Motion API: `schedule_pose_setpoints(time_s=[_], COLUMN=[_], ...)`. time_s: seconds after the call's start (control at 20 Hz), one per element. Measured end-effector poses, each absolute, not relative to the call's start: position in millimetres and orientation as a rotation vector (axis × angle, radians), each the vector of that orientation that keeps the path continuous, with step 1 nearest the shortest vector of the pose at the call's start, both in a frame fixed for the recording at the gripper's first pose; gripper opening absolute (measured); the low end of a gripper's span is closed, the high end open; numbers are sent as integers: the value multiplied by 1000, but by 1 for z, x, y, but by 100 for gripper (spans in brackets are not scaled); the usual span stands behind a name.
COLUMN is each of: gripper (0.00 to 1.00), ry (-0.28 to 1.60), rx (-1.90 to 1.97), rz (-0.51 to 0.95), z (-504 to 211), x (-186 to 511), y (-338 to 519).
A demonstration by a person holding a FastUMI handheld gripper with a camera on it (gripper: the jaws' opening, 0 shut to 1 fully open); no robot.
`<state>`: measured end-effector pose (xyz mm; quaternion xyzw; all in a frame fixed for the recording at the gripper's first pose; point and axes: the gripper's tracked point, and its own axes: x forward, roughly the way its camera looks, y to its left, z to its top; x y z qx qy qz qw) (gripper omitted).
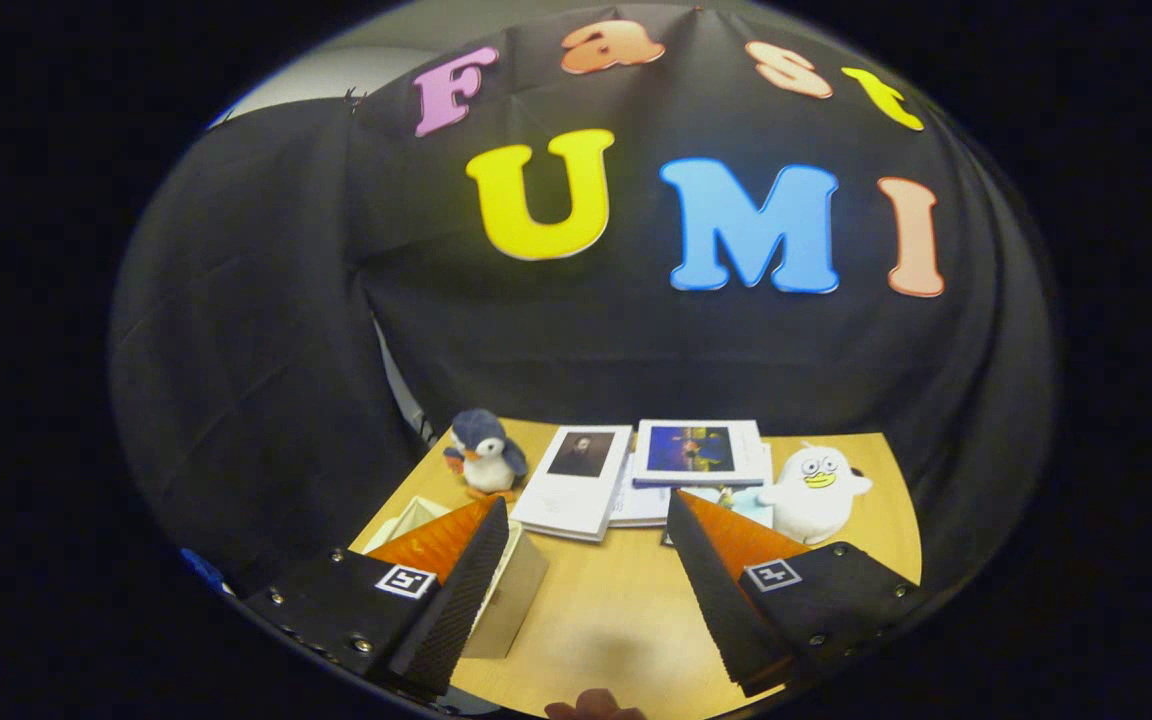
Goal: Open the storage box then place both shoes into the box .Put the left shoe in first, then the right shoe, with the right side of both shoes facing outward in a uniform manner.
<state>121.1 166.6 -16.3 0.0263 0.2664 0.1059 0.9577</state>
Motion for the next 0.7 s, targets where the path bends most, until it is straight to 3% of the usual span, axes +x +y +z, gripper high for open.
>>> schedule_pose_setpoints(time_s=[0.25,0.7], gripper=[96,96], ry=[289,144], rx=[57,19], rz=[101,37], z=[43,62], x=[105,60], y=[119,95])
